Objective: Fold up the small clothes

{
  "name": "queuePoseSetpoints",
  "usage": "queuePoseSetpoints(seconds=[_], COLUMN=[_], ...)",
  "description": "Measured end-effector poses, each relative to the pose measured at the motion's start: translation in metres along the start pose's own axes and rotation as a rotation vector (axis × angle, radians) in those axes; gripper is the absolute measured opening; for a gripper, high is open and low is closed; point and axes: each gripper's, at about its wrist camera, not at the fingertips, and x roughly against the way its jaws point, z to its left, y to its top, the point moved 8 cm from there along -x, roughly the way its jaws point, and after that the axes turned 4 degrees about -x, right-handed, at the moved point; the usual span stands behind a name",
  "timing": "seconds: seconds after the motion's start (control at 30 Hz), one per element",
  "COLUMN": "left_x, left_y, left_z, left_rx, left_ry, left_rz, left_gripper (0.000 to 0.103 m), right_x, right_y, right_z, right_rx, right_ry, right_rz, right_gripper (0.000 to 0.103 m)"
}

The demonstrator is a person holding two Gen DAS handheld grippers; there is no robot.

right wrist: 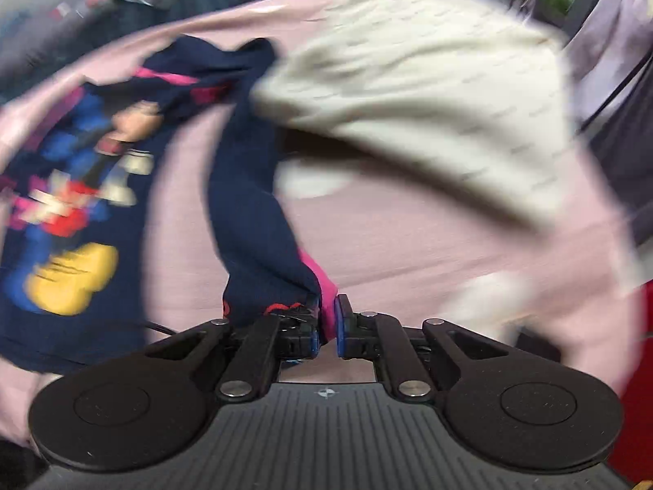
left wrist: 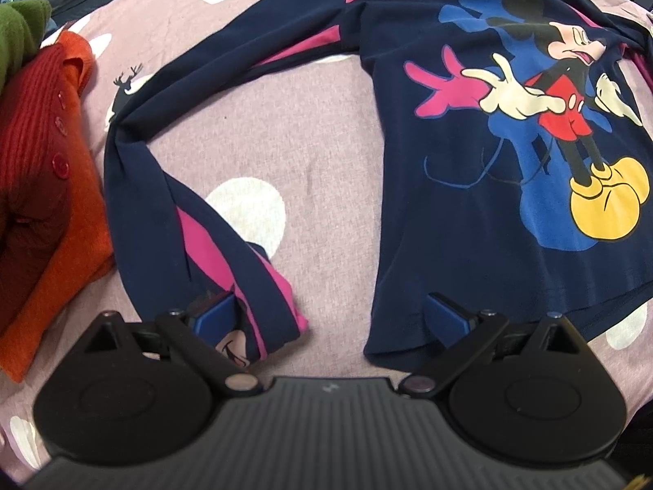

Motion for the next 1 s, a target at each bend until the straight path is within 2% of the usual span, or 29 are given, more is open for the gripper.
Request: queuePoseSetpoints(seconds=[0.03, 0.1, 0.13, 0.17, 0.23, 0.27, 0.3, 0.37, 0.43, 0.47, 0.5, 0.57, 0.63, 0.73, 0.83, 0.9, 1.0], left_x=[-0.001, -0.002, -0.001, -0.001, 0.000, 0.001, 0.001, 0.002, 0.005, 0.005, 0.005, 0.005, 0.004, 0.007, 0.008, 0.005, 0.002], left_y=[0.000, -0.001, -0.002, -0.002, -0.003, -0.004, -0.004, -0.005, -0.007, -0.007, -0.008, -0.012, -0.016, -0.023, -0.030, -0.034, -0.035], left_z=[0.000, 0.001, 0.001, 0.001, 0.002, 0.002, 0.002, 0.001, 0.000, -0.002, -0.004, -0.007, -0.011, -0.015, -0.019, -0.020, -0.021], left_rx=[0.001, -0.003, -0.006, -0.007, -0.009, -0.011, -0.014, -0.021, -0.031, -0.039, -0.049, -0.072, -0.092, -0.118, -0.164, -0.184, -0.177], left_ry=[0.000, 0.002, 0.004, 0.004, 0.001, 0.000, 0.001, 0.001, -0.003, -0.004, -0.004, 0.002, 0.010, 0.013, 0.027, 0.040, 0.039], left_rz=[0.004, 0.009, 0.009, 0.007, 0.005, 0.004, 0.004, -0.001, -0.014, -0.017, -0.018, -0.013, -0.005, -0.021, -0.054, -0.038, -0.032], left_gripper=[0.099, 0.099, 0.099, 0.099, 0.099, 0.099, 0.099, 0.099, 0.099, 0.099, 0.099, 0.099, 0.099, 0.099, 0.089, 0.077, 0.072], right_x=[-0.004, -0.006, -0.005, 0.000, 0.016, 0.025, 0.033, 0.042, 0.037, 0.031, 0.024, 0.012, -0.008, -0.022, -0.018, -0.017, -0.011], right_y=[0.001, 0.004, 0.007, 0.011, 0.022, 0.027, 0.031, 0.034, 0.034, 0.031, 0.027, 0.012, -0.004, -0.025, -0.042, -0.054, -0.067], right_z=[-0.009, -0.021, -0.021, -0.020, -0.010, 0.001, 0.015, 0.048, 0.088, 0.107, 0.124, 0.153, 0.175, 0.188, 0.184, 0.177, 0.160], right_rx=[0.005, -0.039, -0.043, -0.034, -0.029, -0.026, -0.016, 0.037, 0.110, 0.152, 0.202, 0.297, 0.379, 0.464, 0.524, 0.561, 0.579], right_ry=[-0.012, -0.004, -0.010, -0.034, -0.062, -0.023, 0.040, 0.188, 0.307, 0.352, 0.392, 0.442, 0.456, 0.422, 0.403, 0.400, 0.375], right_rz=[0.033, 0.040, 0.029, -0.008, -0.143, -0.205, -0.260, -0.316, -0.276, -0.236, -0.201, -0.141, -0.009, 0.075, 0.097, 0.117, 0.117], right_gripper=[0.017, 0.045, 0.053, 0.063, 0.074, 0.087, 0.095, 0.096, 0.094, 0.089, 0.076, 0.060, 0.060, 0.059, 0.059, 0.060, 0.060])
